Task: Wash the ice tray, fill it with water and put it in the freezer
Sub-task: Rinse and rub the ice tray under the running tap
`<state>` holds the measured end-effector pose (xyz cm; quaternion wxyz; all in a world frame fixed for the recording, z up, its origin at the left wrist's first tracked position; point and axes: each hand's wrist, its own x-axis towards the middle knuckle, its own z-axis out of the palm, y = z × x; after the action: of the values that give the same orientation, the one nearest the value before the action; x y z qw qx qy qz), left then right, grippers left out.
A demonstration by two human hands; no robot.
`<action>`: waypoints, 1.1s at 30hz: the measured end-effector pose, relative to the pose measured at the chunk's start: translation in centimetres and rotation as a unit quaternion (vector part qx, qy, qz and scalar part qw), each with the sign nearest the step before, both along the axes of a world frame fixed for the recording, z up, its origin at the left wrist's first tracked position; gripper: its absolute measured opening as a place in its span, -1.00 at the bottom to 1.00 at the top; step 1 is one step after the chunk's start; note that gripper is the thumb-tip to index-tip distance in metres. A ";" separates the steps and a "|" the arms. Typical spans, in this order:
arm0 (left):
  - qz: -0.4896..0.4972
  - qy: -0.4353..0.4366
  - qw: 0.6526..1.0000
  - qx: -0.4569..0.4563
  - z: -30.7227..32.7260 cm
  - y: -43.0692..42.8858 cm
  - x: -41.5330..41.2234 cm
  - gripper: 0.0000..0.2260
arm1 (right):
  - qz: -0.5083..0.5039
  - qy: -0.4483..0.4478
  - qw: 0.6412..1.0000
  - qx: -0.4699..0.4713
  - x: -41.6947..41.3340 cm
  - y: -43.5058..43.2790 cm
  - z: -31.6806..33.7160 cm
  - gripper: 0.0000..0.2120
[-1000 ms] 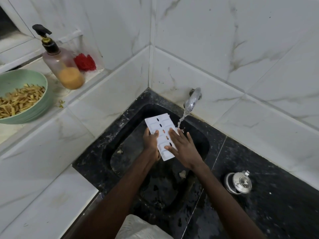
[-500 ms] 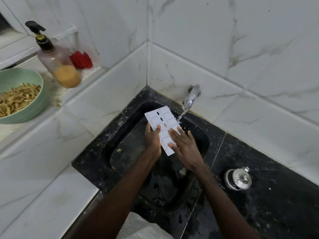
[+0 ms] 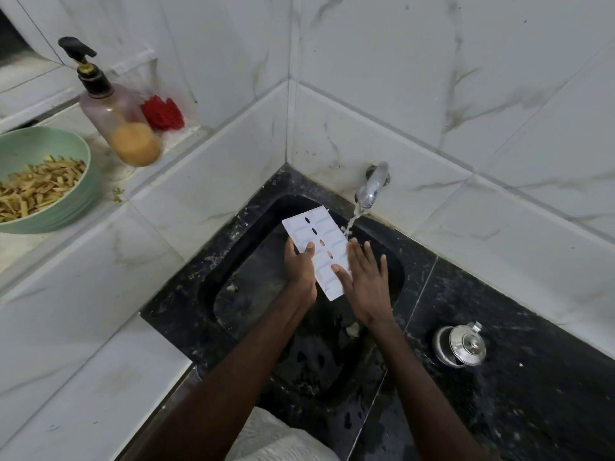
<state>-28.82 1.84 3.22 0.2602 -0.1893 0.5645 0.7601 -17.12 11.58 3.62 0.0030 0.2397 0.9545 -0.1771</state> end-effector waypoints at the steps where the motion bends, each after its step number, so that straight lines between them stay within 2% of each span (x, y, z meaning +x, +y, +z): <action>1: 0.001 0.000 1.000 0.001 0.1 0.0 0.0 -0.66 | 0.008 -0.001 1.000 -0.002 -0.2 -0.2 0.3 -0.24; 5: 0.031 -0.004 1.000 0.004 0.0 -0.5 -1.0 -0.67 | 0.086 0.002 0.996 0.011 0.1 -0.8 0.9 -0.24; 11: 0.031 -0.003 1.000 -0.003 -0.1 -0.1 -0.6 -0.66 | 0.005 -0.009 1.000 -0.016 -1.2 1.0 0.8 -0.22; 17: 0.050 -0.014 0.998 -0.038 0.0 -1.1 -1.7 -0.64 | 0.098 -0.039 0.994 0.006 -0.1 0.6 0.5 -0.28; 23: 0.048 -0.029 0.998 -0.014 0.2 -0.1 -0.8 -0.64 | 0.036 -0.029 0.999 -0.017 -1.9 1.0 0.9 -0.23; 25: 0.056 -0.025 0.998 -0.015 0.2 -0.2 -1.0 -0.63 | 0.069 -0.029 0.997 -0.005 -2.4 0.1 1.3 -0.20; 28: 0.073 -0.022 0.997 -0.013 0.3 -1.0 -2.0 -0.60 | 0.140 -0.023 0.989 0.028 -1.5 -1.0 1.0 -0.26; 33: 0.068 -0.026 0.997 -0.016 0.3 -0.8 -1.6 -0.59 | 0.072 -0.023 0.997 0.001 -1.8 0.2 1.0 -0.25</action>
<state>-30.46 1.04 3.54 0.2195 -0.2507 0.5554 0.7619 -18.90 11.78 4.66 0.0370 0.1745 0.9691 -0.1703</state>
